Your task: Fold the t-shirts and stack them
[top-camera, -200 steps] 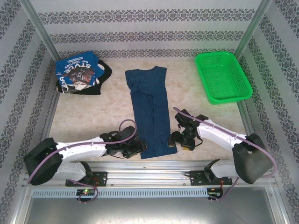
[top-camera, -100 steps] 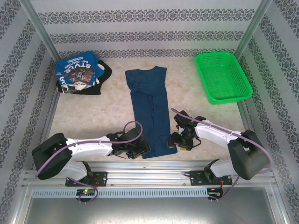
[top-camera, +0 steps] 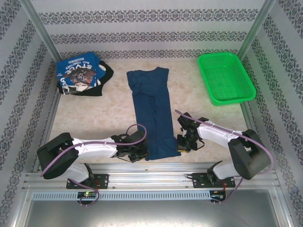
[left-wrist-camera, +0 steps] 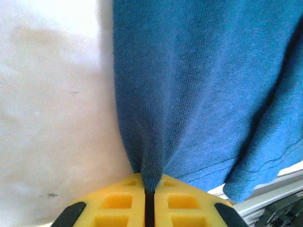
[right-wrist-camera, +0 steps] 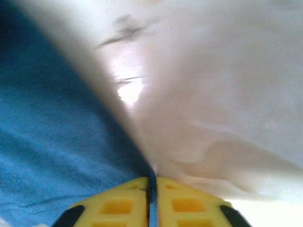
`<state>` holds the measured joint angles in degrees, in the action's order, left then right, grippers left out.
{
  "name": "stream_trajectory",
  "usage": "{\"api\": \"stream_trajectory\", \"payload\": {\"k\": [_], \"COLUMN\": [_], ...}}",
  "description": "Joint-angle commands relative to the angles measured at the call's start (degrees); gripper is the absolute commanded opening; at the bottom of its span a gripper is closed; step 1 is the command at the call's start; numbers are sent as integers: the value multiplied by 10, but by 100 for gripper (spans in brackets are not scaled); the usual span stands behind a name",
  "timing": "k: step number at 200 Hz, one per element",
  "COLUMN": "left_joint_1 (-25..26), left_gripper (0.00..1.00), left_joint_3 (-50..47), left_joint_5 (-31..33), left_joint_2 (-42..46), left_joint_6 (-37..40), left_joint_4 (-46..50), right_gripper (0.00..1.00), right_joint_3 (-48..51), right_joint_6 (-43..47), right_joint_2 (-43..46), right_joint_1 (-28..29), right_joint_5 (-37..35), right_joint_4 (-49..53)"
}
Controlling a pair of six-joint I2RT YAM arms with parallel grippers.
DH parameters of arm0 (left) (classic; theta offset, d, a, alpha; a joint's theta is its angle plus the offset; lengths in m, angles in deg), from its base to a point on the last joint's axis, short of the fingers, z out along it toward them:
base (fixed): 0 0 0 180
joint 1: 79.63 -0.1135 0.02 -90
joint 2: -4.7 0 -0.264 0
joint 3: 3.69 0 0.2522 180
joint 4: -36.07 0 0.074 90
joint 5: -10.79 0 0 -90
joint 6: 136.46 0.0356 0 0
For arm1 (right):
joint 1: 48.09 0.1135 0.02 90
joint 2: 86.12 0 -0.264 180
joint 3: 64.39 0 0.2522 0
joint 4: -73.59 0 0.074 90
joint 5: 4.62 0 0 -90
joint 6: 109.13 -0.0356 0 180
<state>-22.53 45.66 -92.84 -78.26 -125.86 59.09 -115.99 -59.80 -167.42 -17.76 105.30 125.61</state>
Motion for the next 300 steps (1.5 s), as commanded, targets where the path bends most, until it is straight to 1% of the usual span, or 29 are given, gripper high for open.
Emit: {"api": "stream_trajectory", "payload": {"k": [1, 8, 32, 63, 86, 97, 116, 125, 142, 169, 201, 228, 272, 300], "left_joint_1": [13, 17, 35, 52, 48, 37, 3, -21, -71, -143, -232, -289, -364, -389], "left_gripper": [2, 0, 0, 0, 0, 0, 0, 0, 0, 0, 0, 0, 0, 0], "left_joint_3": [20, 23, 28, 27, 30, 35, 53, 62, 82, 129, 171, 213, 268, 319], "left_joint_5": [21, 23, 38, 42, 58, 67, 73, 71, 44, 0, -52, -89, -127, -153], "left_joint_2": [25, 36, 71, 90, 104, 120, 148, 158, 164, 140, 92, 39, -41, -110], "left_joint_6": [17, 21, 19, 7, 7, 9, 28, 42, 73, 127, 181, 224, 274, 297], "left_joint_4": [62, 77, 131, 146, 152, 153, 169, 172, 168, 171, 157, 152, 148, 139], "right_gripper": [4, 0, 0, 0, 0, 0, 0, 0, 0, 0, 0, 0, 0, 0], "right_joint_3": [4, 0, -14, -22, -32, -43, -80, -107, -159, -235, -343, -428, -559, -632], "right_joint_6": [-7, -7, -6, -12, -19, -24, -23, -16, -2, 16, 47, 66, 93, 100], "right_joint_2": [9, 21, 58, 77, 84, 84, 69, 55, 22, -38, -131, -207, -311, -370], "right_joint_1": [8, 8, 6, 7, 4, 0, -12, -18, -35, -64, -89, -113, -145, -155], "right_joint_5": [52, 51, 51, 74, 75, 81, 92, 93, 96, 107, 104, 98, 78, 75], "right_joint_4": [-26, -15, 27, 52, 50, 43, 36, 40, 48, 50, 68, 85, 129, 151]}}
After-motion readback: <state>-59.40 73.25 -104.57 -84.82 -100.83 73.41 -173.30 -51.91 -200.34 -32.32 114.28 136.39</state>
